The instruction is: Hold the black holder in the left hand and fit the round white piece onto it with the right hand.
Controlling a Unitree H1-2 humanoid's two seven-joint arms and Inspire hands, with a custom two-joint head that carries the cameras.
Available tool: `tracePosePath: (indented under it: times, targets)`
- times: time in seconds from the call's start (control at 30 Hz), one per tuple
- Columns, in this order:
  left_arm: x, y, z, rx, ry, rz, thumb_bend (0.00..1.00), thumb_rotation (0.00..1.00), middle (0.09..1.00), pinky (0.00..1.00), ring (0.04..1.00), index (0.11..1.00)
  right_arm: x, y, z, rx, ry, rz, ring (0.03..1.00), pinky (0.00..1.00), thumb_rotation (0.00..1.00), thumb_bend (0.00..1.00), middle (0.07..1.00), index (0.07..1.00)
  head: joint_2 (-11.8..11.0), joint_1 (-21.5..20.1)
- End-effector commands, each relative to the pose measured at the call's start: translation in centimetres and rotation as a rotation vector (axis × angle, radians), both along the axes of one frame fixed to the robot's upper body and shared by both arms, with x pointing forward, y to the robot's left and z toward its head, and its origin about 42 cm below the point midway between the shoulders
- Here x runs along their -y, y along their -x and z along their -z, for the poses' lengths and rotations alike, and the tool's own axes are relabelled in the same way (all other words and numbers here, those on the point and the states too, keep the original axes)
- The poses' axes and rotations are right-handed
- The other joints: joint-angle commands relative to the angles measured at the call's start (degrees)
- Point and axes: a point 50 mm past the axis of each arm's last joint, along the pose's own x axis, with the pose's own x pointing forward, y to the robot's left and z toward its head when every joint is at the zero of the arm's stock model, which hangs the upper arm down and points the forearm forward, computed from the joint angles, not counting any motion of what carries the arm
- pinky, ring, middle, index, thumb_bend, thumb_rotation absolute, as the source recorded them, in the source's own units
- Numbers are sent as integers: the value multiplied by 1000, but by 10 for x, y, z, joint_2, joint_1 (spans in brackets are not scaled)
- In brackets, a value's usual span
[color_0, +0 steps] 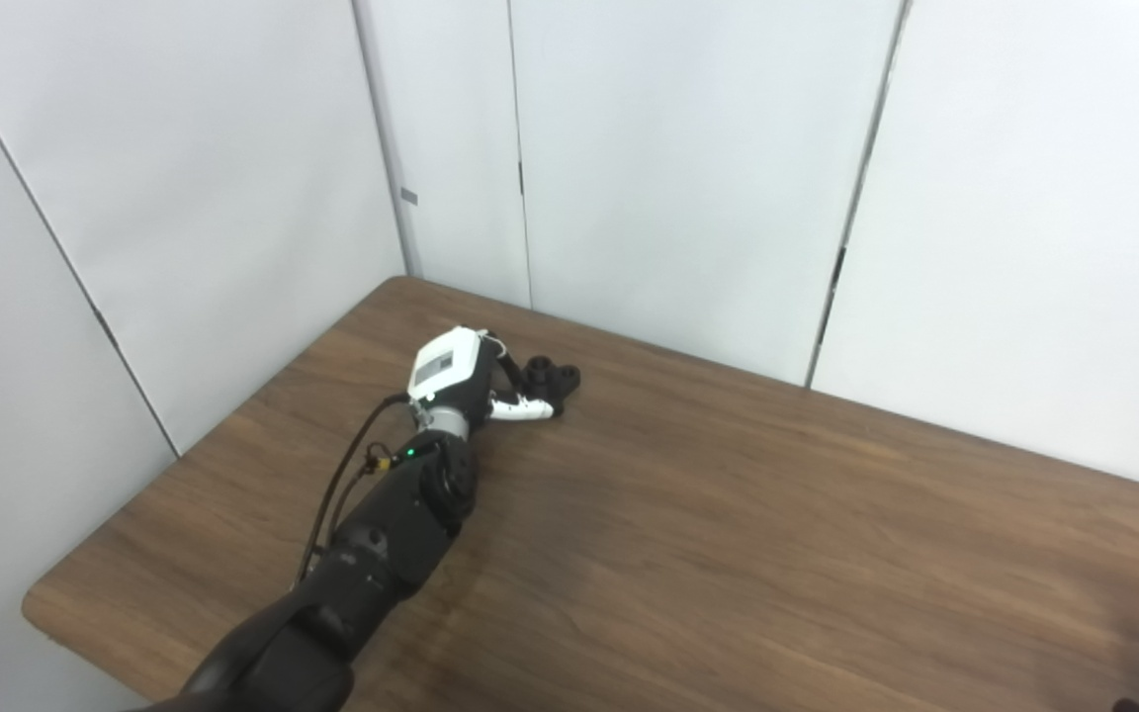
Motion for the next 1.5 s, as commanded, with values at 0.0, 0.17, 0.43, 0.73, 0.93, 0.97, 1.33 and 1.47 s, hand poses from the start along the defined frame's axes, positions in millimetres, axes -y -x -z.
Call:
tracePosePath:
  times: [0.0, 0.17, 0.43, 0.73, 0.93, 0.97, 1.33, 1.47]
  targets:
    - [4, -4, 1, -13, -7, 43, 525, 73, 893, 1000, 1000, 480, 3, -5, -20, 78, 6, -7, 637, 518, 30, 612, 708, 761, 0, 0]
    - [5, -5, 2, -35, -18, 53, 524, 72, 874, 1000, 1000, 478, 3, -7, -21, 81, 6, 0, 637, 521, 36, 605, 706, 755, 0, -1]
    - [9, 0, 4, -18, 3, 116, 524, 69, 867, 1000, 1000, 477, 2, -8, -24, 84, 1, 5, 637, 522, 2, 605, 704, 755, 2, -9]
    - [31, 15, 9, -39, 54, 253, 525, 67, 918, 1000, 1000, 479, -5, -12, -28, 109, 4, -8, 624, 505, 0, 599, 699, 749, 9, -48]
    - [67, 36, 10, -26, 111, 420, 525, 61, 941, 1000, 1000, 480, -10, -15, -34, 129, 11, -10, 613, 508, 0, 626, 689, 741, 15, -86]
    - [73, 38, 10, -23, 105, 442, 525, 61, 941, 1000, 1000, 480, -10, -16, -35, 132, 11, -11, 612, 508, 0, 628, 688, 741, 17, -93]
    - [155, 62, 9, -62, 64, 754, 524, 67, 962, 1000, 1000, 482, -15, -20, -37, 147, 17, -5, 606, 494, 57, 649, 689, 741, 29, -152]
    - [180, 71, 8, -79, 49, 850, 524, 69, 962, 1000, 1000, 482, -15, -19, -38, 148, -8, -13, 609, 495, 68, 638, 693, 742, 35, -170]
